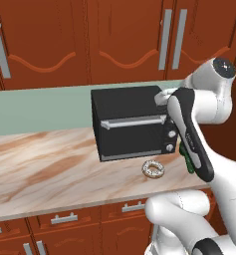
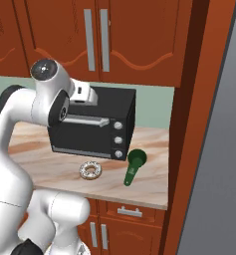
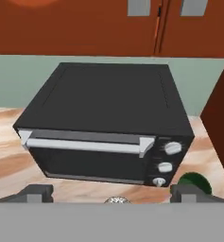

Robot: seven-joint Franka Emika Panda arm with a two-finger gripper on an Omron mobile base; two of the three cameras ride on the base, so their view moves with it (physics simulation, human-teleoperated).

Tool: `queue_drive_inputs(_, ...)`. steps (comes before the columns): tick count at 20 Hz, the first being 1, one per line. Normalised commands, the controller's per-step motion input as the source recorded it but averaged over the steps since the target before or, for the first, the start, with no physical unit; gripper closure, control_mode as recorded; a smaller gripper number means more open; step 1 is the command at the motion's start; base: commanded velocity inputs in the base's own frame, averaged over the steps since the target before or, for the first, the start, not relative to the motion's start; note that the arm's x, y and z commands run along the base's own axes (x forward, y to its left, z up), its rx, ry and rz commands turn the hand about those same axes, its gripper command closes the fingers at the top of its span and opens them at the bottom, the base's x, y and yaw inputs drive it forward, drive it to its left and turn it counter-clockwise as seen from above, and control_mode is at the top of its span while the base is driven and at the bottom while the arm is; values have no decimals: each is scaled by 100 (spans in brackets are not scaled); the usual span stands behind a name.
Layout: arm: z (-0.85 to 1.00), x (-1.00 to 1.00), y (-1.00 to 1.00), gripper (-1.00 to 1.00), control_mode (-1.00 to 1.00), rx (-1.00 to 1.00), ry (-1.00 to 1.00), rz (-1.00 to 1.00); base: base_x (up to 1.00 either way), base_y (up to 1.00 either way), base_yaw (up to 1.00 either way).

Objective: Pick the pan from the cabinet and place it on the stove. Then turn on the stove burner for the pan.

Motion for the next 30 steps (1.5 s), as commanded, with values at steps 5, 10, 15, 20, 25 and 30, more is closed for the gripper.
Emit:
queue_drive_inputs(5, 65, -2, -24, -100, -100, 0, -32, 0, 0, 0, 0)
queue_drive_inputs(10, 46, -2, -27, -100, -100, 0, -28, 0, 0, 0, 0)
queue_drive_inputs(15, 39, 0, -18, -100, -100, 0, -30, 0, 0, 0, 0)
queue_drive_inputs(20, 22, 0, -21, -100, -100, 0, -28, 0, 0, 0, 0)
queue_drive_inputs(25, 15, 0, -24, -100, -100, 0, -25, 0, 0, 0, 0)
queue_drive_inputs(30, 16, 14, -21, -100, -100, 0, -19, 0, 0, 0, 0)
